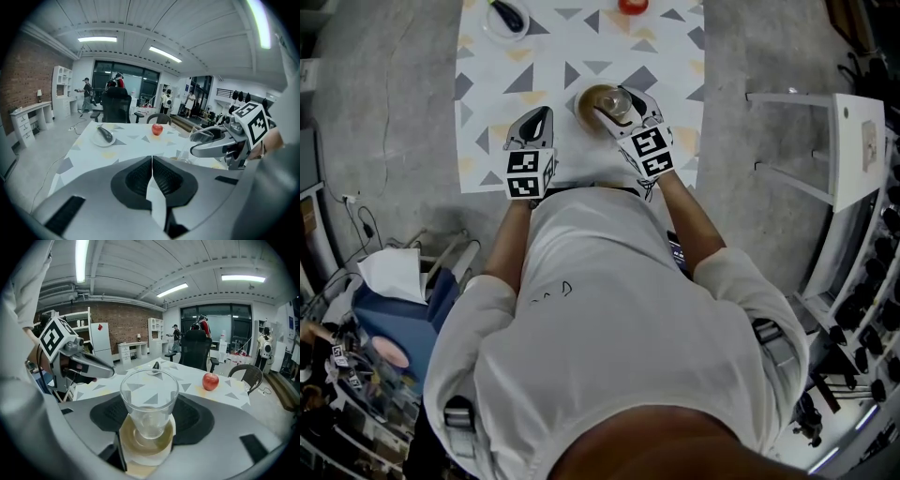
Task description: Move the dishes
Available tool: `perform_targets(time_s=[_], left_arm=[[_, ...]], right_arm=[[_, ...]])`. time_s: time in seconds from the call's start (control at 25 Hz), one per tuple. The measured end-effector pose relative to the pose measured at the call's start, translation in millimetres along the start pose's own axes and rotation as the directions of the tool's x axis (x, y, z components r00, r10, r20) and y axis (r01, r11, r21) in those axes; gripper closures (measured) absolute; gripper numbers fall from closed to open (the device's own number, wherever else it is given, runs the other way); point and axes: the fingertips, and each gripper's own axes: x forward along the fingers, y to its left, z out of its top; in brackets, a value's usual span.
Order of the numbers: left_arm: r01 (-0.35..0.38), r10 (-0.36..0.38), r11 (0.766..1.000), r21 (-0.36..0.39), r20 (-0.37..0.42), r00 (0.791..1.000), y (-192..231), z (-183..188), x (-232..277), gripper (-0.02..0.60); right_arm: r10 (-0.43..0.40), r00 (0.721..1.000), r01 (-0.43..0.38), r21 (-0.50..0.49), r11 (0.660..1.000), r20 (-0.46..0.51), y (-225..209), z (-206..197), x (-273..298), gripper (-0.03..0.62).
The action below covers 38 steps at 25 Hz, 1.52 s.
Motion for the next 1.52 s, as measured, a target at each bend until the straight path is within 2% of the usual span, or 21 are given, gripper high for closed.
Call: perform_targets(time_s=[0.6, 0.88, 1.16, 1.52], left_arm=[[0.132, -0.133, 0.988, 0.08, -0.002, 0.991, -41, 19, 32, 0.56], [0.147, -0.147, 0.985, 0.094, -0.003, 0.989, -62, 26, 44, 0.56], [0.105, -0.105, 0.992, 0.068, -0.012, 0.994, -73, 17, 48, 0.56], [-0.023, 0.023, 1.0, -0.009, -0.042, 0.999, -76, -6, 45, 0.56]], right_arm=[[-0.155, 0.986, 0.152, 0.052, 0.987, 0.068, -36, 23, -54, 0.319], [-0.2, 0.978, 0.196, 0.071, 0.978, 0.055, -65, 19, -72, 0.319], [-0.188, 0.982, 0.187, 0.018, 0.982, 0.033, -92, 8, -75, 0.319], [-0.08, 0.997, 0.08, -0.037, 0.996, -0.012, -119, -17, -55, 0.319]])
